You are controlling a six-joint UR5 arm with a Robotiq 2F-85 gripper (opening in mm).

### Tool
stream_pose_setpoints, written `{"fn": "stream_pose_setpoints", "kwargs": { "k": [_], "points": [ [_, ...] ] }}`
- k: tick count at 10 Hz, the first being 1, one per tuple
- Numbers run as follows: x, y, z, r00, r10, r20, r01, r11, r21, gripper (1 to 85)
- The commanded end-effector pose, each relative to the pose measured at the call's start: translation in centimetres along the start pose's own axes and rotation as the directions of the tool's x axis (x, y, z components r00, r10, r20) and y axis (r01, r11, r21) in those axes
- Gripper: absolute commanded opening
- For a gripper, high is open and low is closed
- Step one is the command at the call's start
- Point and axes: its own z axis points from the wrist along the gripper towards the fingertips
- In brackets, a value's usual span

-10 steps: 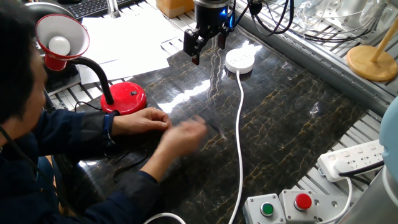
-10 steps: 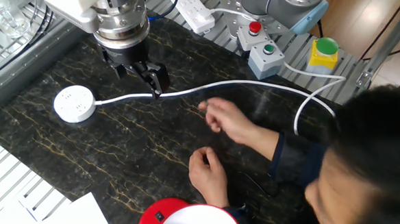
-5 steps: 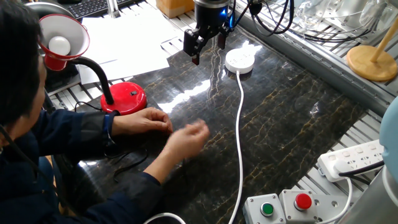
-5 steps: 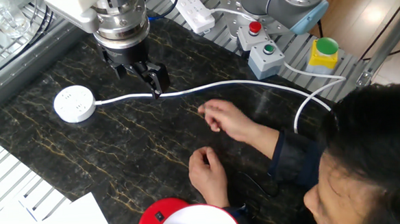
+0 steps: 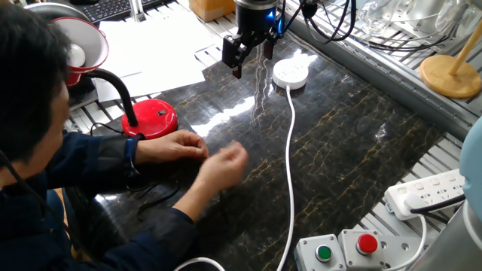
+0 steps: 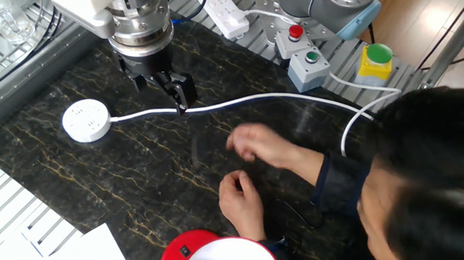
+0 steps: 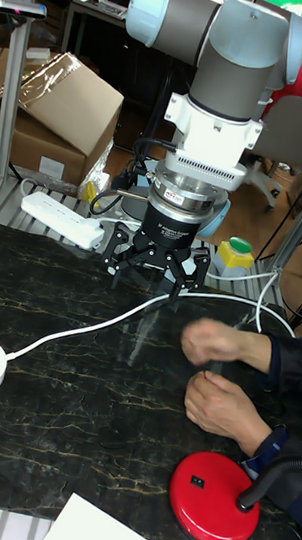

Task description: Plug in the power cord of the desk lamp, turn on the socket, and light up the desk lamp

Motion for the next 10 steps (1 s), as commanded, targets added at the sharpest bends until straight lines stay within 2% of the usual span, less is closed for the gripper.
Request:
{"fn": "stream_pose_setpoints", "kwargs": {
  "k": [1, 4, 10],
  "points": [
    [-1.79, -0.68, -0.05, 0.973, 0.218, 0.077, -0.220, 0.975, 0.022, 1.0],
    [-2.31, -0.74, 0.69, 0.966, 0.230, 0.121, -0.239, 0.969, 0.066, 1.0],
    [-2.40, -0.78, 0.68, 0.966, 0.228, 0.124, -0.237, 0.969, 0.067, 1.0]
  ]
}}
